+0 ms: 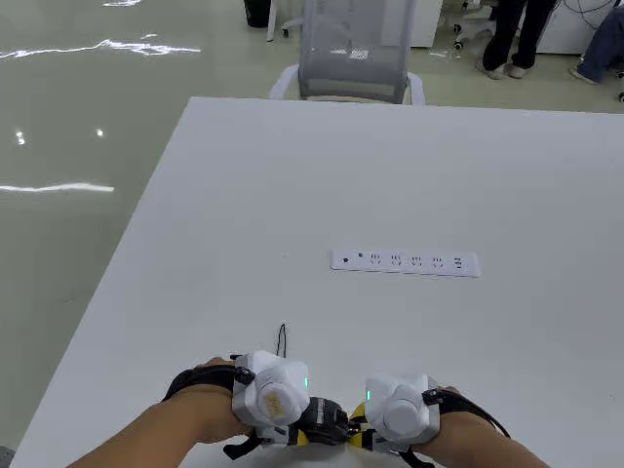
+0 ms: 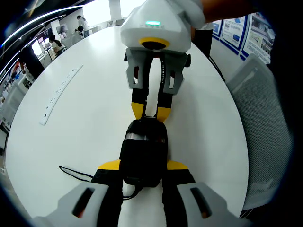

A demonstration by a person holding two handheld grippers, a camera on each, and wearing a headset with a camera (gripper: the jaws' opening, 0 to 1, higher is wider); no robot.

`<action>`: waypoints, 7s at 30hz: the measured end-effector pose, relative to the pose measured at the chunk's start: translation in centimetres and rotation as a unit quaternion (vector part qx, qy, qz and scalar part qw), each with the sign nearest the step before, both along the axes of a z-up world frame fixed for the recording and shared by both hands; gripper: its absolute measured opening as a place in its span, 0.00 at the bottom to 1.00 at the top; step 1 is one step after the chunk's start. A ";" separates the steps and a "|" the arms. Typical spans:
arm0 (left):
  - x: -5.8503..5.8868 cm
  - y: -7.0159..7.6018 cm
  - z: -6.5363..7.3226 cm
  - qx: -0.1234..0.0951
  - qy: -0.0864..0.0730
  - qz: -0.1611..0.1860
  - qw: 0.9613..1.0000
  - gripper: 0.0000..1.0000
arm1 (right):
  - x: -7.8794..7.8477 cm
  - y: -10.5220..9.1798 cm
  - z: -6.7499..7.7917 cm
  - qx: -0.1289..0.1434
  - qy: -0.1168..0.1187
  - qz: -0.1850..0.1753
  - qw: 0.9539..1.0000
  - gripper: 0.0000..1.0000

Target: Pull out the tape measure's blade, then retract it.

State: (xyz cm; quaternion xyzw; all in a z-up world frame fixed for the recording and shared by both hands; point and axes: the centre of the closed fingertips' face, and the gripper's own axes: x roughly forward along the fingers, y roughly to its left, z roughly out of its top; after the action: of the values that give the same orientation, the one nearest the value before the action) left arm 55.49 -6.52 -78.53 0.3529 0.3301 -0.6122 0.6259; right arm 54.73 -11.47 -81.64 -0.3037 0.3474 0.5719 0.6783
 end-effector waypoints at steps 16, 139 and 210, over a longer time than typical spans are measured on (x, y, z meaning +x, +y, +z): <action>0.0 -0.1 0.0 0.004 0.000 0.001 1.000 0.27 | 0.0 -0.6 -0.1 -0.005 -0.008 0.009 1.000 0.12; -0.1 -0.2 -0.1 0.011 -0.002 -0.008 1.000 0.27 | -0.7 -8.4 0.0 -0.042 0.006 -0.007 0.999 0.12; -0.1 -0.2 -0.2 0.008 -0.002 -0.004 1.000 0.27 | -1.0 -13.1 0.0 -0.043 0.005 -0.043 0.998 0.11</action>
State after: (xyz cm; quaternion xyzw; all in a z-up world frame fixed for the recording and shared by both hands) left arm 55.44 -6.68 -78.68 0.3605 0.3327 -0.6110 0.6213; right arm 53.75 -24.53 -81.63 -0.3147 0.3876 0.5283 0.6868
